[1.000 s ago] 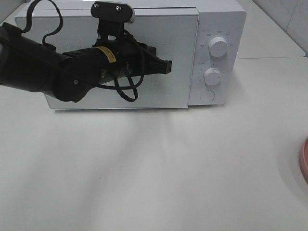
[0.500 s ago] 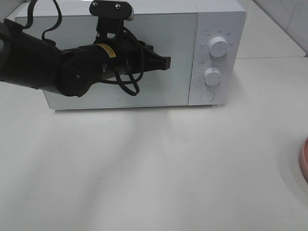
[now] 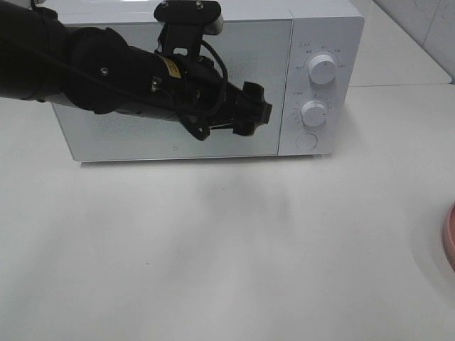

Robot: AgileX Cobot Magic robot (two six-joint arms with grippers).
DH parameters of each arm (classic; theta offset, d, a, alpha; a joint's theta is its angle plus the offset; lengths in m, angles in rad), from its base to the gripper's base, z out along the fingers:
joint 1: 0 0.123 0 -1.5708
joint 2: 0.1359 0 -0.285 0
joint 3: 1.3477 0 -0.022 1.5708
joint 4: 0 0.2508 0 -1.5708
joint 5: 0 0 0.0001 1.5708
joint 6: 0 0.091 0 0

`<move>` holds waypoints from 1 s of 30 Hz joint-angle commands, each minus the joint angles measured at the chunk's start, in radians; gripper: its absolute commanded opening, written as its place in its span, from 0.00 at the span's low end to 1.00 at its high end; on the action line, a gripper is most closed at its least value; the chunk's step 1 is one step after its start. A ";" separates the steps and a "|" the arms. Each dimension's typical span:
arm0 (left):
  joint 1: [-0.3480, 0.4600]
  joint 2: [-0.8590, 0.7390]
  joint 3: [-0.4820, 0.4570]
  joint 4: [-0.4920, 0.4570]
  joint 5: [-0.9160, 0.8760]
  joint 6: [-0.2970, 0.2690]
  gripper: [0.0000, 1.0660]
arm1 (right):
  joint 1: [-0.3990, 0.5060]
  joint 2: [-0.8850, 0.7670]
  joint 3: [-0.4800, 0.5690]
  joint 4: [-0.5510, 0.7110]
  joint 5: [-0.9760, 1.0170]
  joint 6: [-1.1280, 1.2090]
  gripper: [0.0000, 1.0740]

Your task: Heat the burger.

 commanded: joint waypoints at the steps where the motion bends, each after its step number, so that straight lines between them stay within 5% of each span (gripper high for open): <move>1: -0.010 -0.032 -0.009 0.000 0.124 0.000 0.94 | -0.003 -0.028 -0.002 -0.001 -0.004 -0.009 0.69; 20: -0.013 -0.156 -0.009 0.021 0.991 -0.025 0.94 | -0.003 -0.028 -0.002 -0.001 -0.004 -0.009 0.69; 30: 0.067 -0.158 -0.009 0.014 1.160 -0.045 0.94 | -0.003 -0.028 -0.002 -0.001 -0.004 -0.009 0.69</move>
